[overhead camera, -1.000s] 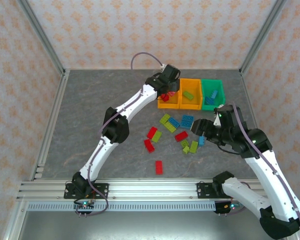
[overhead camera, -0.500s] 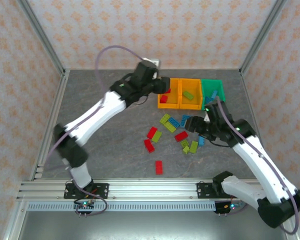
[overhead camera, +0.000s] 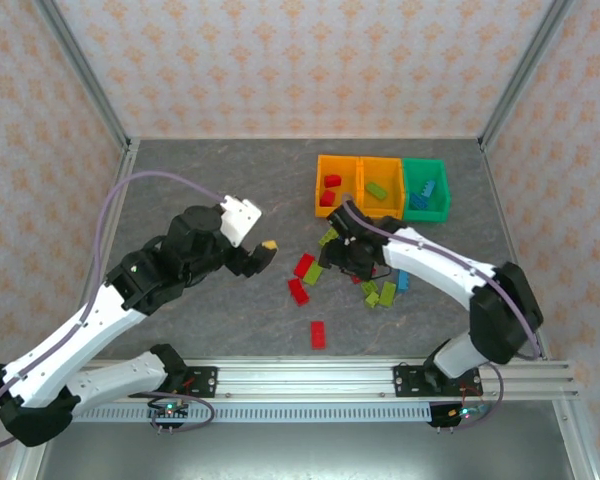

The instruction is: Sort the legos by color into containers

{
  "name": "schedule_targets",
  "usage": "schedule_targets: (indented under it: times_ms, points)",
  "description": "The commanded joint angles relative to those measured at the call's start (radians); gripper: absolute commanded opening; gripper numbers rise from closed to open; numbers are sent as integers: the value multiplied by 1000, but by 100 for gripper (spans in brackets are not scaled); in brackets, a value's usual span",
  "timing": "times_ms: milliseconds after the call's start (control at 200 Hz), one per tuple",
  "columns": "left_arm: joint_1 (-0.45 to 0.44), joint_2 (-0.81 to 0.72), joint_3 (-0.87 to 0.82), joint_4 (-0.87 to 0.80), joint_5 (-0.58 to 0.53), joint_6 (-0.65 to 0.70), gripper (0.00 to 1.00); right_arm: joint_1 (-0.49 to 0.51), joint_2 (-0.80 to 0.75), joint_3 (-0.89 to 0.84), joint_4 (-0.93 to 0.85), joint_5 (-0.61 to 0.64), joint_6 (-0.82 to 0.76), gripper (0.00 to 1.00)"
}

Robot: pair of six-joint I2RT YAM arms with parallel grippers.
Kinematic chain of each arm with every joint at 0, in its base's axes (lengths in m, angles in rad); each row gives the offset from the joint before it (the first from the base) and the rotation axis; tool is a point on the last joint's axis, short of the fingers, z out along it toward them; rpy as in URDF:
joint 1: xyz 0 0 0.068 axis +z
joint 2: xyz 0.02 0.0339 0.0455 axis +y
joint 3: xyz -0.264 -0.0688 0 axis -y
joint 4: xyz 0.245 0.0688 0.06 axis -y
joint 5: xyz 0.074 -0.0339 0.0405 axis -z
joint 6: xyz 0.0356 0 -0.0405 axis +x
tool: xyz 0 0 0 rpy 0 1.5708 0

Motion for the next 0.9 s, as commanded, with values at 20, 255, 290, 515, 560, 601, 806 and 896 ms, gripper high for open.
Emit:
schedule_targets:
  times_ms: [20,255,290,515,560,601,806,896]
  points:
    - [2,-65,-105,15,-50,175,96,29,52,1,94,64,125,73]
    - [23,-113,-215,113,32,213,100,29,207,68,116,69,128,71]
    - [26,-117,-221,116,38,211,100,29,231,85,101,84,125,69]
    - [43,-132,-231,114,57,207,100,39,309,102,143,42,122,67]
    - [47,-132,-232,116,64,207,100,41,320,102,144,38,121,67]
    - [50,-131,-232,117,69,206,100,45,327,98,148,33,122,67]
    - [64,-123,-230,115,90,199,100,61,366,49,164,43,139,58]
    - [67,-120,-230,114,91,199,100,61,353,6,197,50,149,44]
